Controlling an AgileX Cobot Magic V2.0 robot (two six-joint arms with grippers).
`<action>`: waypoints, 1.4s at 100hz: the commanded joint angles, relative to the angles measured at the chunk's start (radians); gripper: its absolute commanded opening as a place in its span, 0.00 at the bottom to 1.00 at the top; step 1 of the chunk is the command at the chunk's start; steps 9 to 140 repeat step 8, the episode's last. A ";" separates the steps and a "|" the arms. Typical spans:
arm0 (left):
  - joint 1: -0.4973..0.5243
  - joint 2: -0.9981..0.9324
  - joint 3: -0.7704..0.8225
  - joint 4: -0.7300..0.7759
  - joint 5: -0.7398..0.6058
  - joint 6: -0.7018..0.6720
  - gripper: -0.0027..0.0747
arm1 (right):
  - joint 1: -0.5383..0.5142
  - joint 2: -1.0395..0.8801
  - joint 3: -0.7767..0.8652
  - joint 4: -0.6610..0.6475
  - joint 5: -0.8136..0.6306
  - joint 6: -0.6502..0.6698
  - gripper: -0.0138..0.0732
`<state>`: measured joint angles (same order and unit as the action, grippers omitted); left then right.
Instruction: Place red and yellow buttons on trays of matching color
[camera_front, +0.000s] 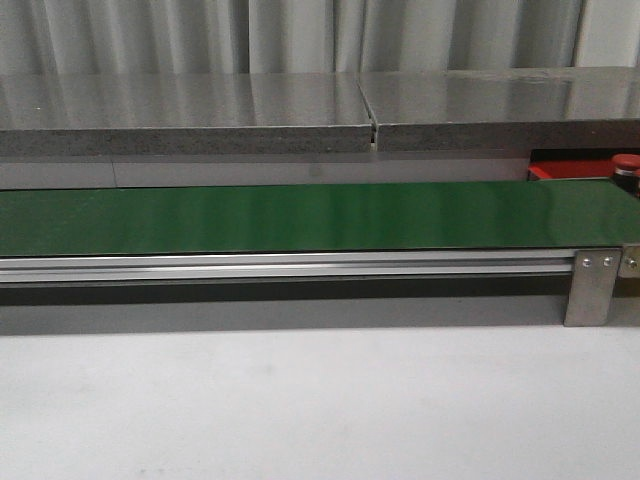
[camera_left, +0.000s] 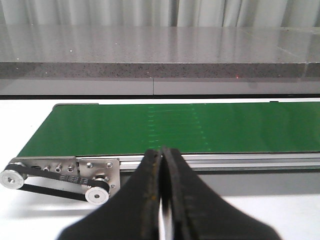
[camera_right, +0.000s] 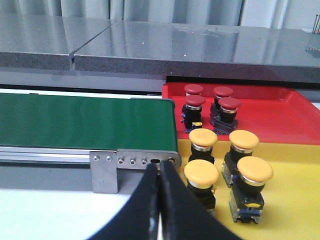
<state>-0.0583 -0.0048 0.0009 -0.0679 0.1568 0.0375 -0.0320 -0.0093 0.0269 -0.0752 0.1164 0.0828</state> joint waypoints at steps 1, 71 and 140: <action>-0.009 -0.041 0.032 -0.008 -0.085 -0.012 0.01 | -0.005 -0.014 -0.010 -0.011 -0.076 -0.002 0.08; -0.009 -0.041 0.032 -0.008 -0.085 -0.012 0.01 | -0.005 -0.014 -0.010 -0.011 -0.076 -0.002 0.08; -0.009 -0.041 0.032 -0.008 -0.085 -0.012 0.01 | -0.005 -0.014 -0.010 -0.011 -0.076 -0.002 0.08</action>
